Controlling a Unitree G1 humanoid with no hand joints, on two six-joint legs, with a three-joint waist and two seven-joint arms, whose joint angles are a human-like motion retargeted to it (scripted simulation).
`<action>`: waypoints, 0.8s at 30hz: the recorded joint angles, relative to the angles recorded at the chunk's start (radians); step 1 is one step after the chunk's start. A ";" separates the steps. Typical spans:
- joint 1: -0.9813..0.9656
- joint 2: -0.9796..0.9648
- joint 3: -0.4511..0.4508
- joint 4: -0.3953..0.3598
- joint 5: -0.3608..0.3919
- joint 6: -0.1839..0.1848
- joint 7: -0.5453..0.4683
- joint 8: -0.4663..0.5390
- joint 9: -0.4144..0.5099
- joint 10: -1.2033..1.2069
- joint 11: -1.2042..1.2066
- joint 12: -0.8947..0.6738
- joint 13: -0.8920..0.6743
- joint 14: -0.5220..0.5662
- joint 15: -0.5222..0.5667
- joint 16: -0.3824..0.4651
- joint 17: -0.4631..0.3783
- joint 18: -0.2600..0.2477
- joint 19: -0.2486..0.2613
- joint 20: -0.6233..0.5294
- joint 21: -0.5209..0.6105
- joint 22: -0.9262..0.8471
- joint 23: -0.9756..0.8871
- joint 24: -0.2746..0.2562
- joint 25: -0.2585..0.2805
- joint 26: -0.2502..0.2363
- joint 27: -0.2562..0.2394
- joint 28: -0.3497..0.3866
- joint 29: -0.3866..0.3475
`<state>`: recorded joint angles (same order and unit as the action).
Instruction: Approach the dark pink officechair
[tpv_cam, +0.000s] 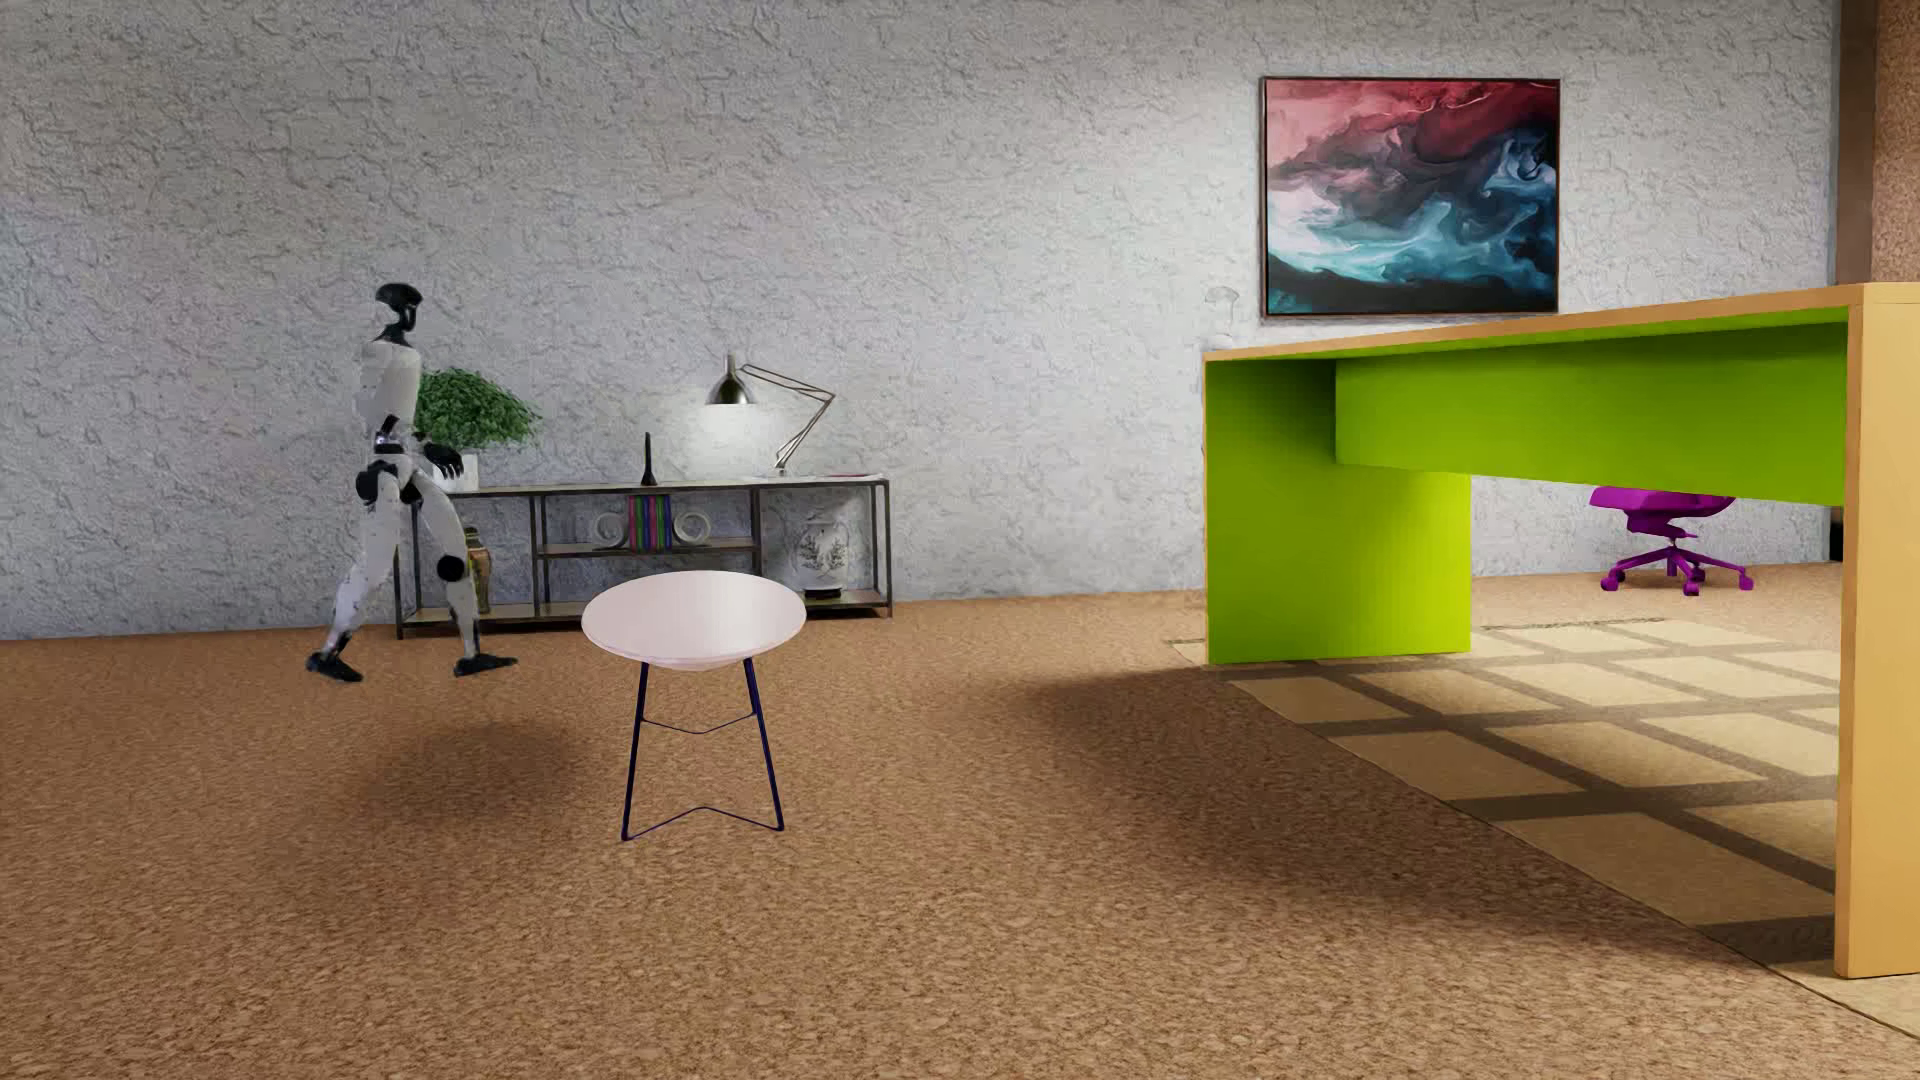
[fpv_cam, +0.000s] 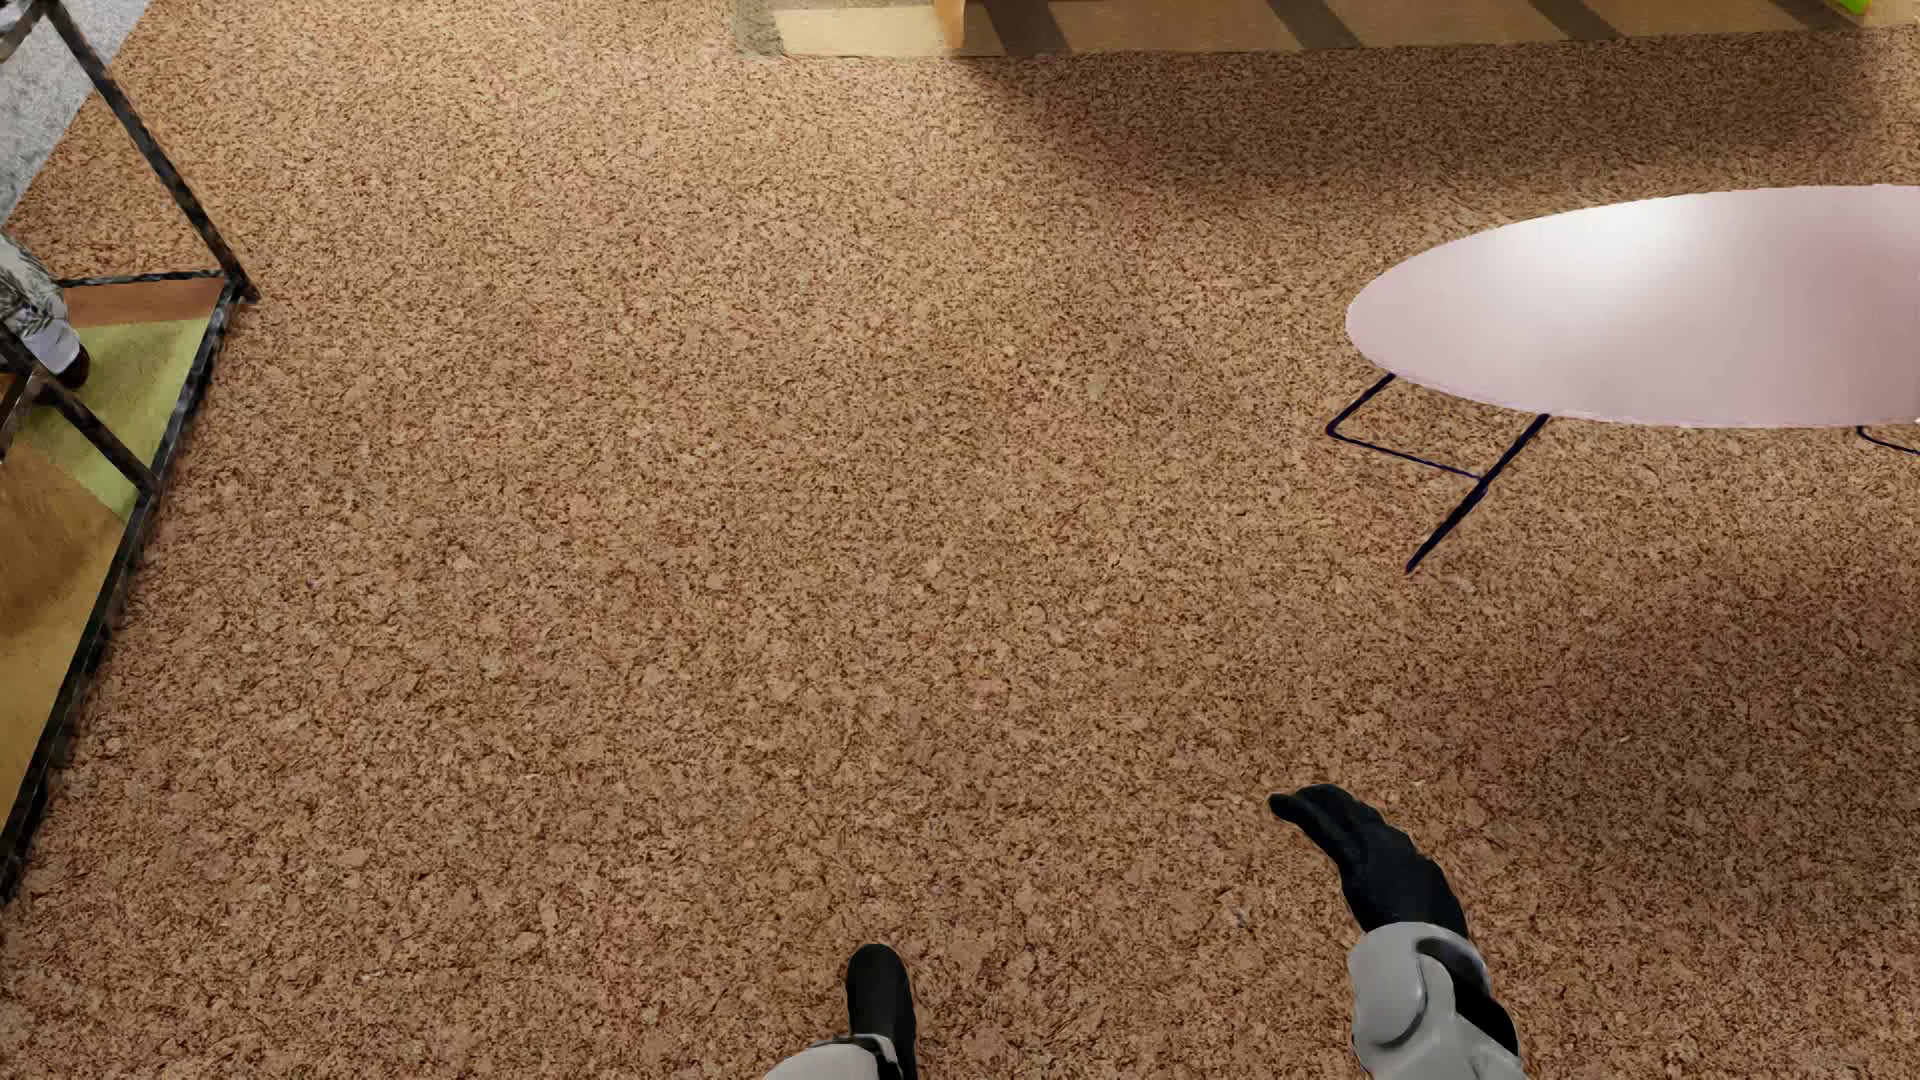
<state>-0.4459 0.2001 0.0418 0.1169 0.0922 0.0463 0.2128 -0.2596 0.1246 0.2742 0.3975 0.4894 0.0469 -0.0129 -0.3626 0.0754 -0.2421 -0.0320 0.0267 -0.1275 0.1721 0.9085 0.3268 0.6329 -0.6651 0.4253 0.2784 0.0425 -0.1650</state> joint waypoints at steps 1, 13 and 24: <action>0.032 0.020 0.007 -0.030 -0.036 -0.008 0.023 0.013 -0.002 0.020 0.040 -0.008 0.016 0.041 0.038 -0.016 -0.008 0.145 0.006 -0.016 -0.013 0.016 -0.004 0.033 0.007 0.013 0.022 -0.038 -0.014; 0.477 -0.642 -0.114 -0.275 -0.247 -0.101 -0.037 0.136 0.026 0.114 0.339 -0.482 0.326 -0.381 0.193 0.064 0.101 0.159 -0.059 0.018 0.057 -0.520 0.292 -0.046 -0.030 -0.251 0.136 0.211 0.076; 0.395 -0.405 -0.149 -0.051 -0.076 -0.009 -0.205 -0.233 0.021 0.839 -0.072 -0.429 0.294 0.026 0.220 0.114 0.187 -0.218 -0.126 -0.209 -0.024 -0.195 0.340 -0.017 -0.097 -0.027 0.166 0.063 0.119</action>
<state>-0.0508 -0.2053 -0.1075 0.0662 0.0162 0.0377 0.0075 -0.4930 0.1460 1.1131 0.3254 0.0600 0.3407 0.0135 -0.1428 0.1892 -0.0554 -0.2503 -0.0993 -0.3361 0.1482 0.7138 0.6672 0.6159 -0.7625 0.3986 0.4443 0.1059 -0.0459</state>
